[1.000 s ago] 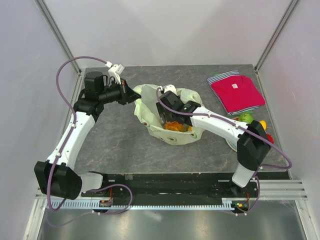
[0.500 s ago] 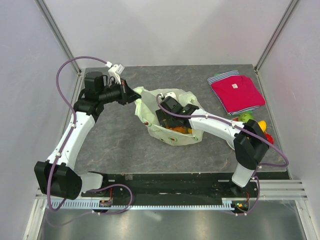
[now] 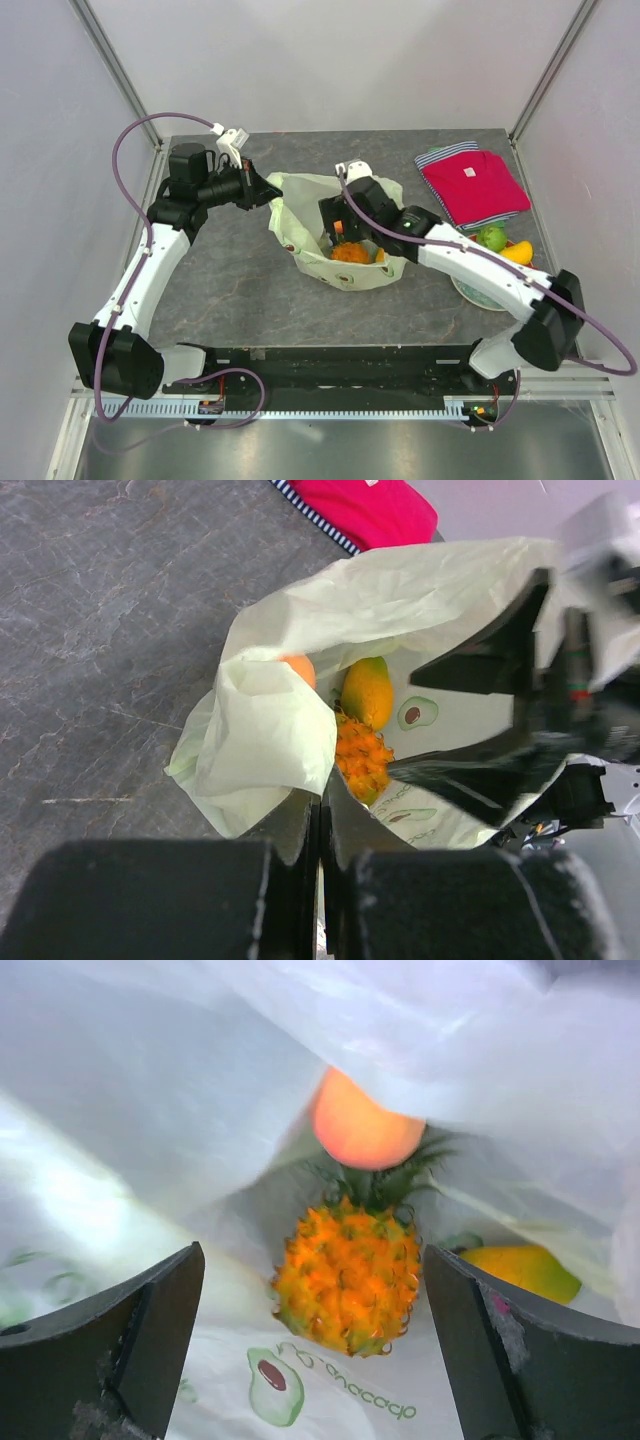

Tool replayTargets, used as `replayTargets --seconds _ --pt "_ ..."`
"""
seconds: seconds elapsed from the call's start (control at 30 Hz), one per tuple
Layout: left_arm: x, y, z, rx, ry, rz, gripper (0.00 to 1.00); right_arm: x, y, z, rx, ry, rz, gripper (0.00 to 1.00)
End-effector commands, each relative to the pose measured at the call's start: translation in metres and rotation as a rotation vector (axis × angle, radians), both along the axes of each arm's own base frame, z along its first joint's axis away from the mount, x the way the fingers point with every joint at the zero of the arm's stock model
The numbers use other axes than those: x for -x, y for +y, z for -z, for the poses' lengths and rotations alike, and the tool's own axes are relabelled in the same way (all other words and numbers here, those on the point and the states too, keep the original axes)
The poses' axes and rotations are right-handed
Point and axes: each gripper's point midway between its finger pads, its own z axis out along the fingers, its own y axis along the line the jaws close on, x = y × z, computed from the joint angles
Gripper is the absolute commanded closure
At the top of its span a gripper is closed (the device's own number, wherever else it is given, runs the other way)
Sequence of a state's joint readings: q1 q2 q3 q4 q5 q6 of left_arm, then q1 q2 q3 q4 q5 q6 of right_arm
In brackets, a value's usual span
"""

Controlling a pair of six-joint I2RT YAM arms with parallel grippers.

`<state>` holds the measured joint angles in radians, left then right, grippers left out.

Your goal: Place the fruits into the plastic bag

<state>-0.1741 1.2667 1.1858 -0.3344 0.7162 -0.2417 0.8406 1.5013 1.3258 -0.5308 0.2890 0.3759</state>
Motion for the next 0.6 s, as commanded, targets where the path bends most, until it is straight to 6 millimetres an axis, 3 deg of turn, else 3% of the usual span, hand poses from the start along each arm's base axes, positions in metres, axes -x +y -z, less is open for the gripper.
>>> replayTargets --seconds 0.0,0.2,0.3,0.4,0.57 --pt "-0.001 -0.001 -0.005 0.002 -0.045 0.024 0.98 0.013 0.009 -0.076 -0.173 -0.154 -0.119 0.02" --pt "-0.001 -0.001 -0.006 0.003 -0.048 0.024 0.98 0.048 0.013 -0.159 -0.424 -0.362 -0.297 0.03" --pt "-0.002 -0.001 -0.005 0.002 -0.044 0.022 0.98 0.062 0.001 -0.191 -0.503 -0.449 -0.314 0.03" --pt "-0.001 -0.001 -0.006 0.002 -0.047 0.022 0.99 0.066 -0.012 -0.204 -0.515 -0.473 -0.287 0.03" --pt "-0.001 -0.001 -0.005 0.003 -0.046 0.023 0.98 0.042 -0.066 -0.209 -0.455 -0.5 -0.08 0.03"
